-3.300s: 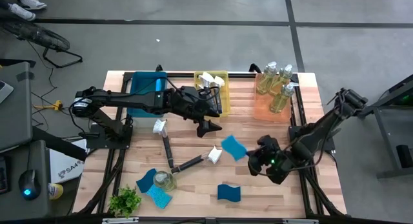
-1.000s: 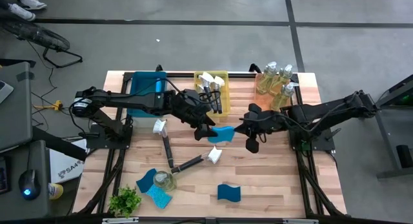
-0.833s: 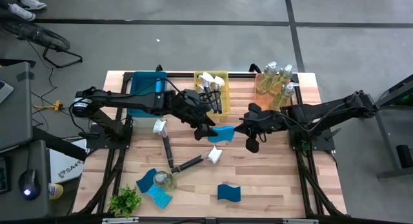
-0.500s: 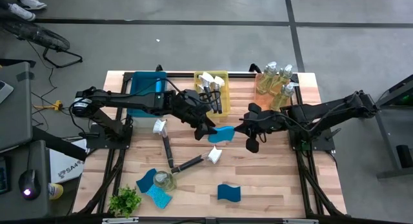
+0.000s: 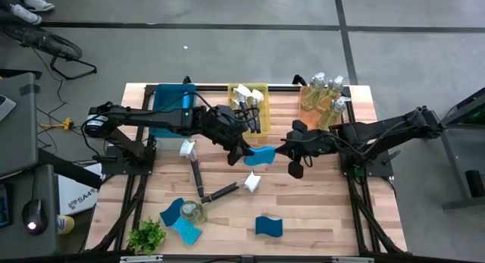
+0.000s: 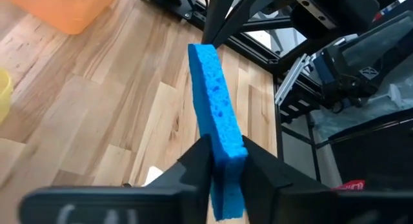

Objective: Pick & Place Kitchen Sink Supplies
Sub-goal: Put the blue dishwashing sponge into the blue bin

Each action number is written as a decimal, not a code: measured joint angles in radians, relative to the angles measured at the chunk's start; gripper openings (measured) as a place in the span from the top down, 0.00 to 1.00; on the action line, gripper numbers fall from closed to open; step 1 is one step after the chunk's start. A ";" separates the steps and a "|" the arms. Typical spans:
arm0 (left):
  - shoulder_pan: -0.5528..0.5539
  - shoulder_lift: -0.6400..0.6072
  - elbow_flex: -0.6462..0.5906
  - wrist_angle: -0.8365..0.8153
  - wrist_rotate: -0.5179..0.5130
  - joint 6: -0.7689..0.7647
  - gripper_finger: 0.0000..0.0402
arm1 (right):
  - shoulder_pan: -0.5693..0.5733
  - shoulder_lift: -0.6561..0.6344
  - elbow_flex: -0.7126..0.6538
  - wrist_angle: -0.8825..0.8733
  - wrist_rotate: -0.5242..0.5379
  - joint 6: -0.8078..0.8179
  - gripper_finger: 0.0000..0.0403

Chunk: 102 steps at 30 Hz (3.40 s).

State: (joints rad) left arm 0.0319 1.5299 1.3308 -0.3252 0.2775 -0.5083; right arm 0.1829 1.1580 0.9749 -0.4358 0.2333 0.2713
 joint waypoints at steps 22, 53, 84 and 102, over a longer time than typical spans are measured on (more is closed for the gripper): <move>0.000 0.000 0.000 0.000 0.000 0.036 0.98 | 0.000 -0.005 0.000 0.001 -0.051 0.060 0.88; 0.000 -0.207 0.000 -0.231 -0.882 0.021 0.99 | 0.000 -0.336 0.000 -0.204 0.146 0.227 0.41; 0.000 -0.551 -0.356 -0.885 -1.410 -0.780 0.98 | 0.000 -0.334 0.000 -0.230 0.297 0.298 0.41; 0.002 -1.108 -0.734 -0.576 -1.355 -0.602 0.98 | 0.000 -0.333 0.000 -0.203 0.375 0.334 0.41</move>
State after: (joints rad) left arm 0.0334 0.4215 0.5964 -0.9016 -1.0772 -1.1106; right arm 0.1833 0.8254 0.9752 -0.6387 0.6081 0.6052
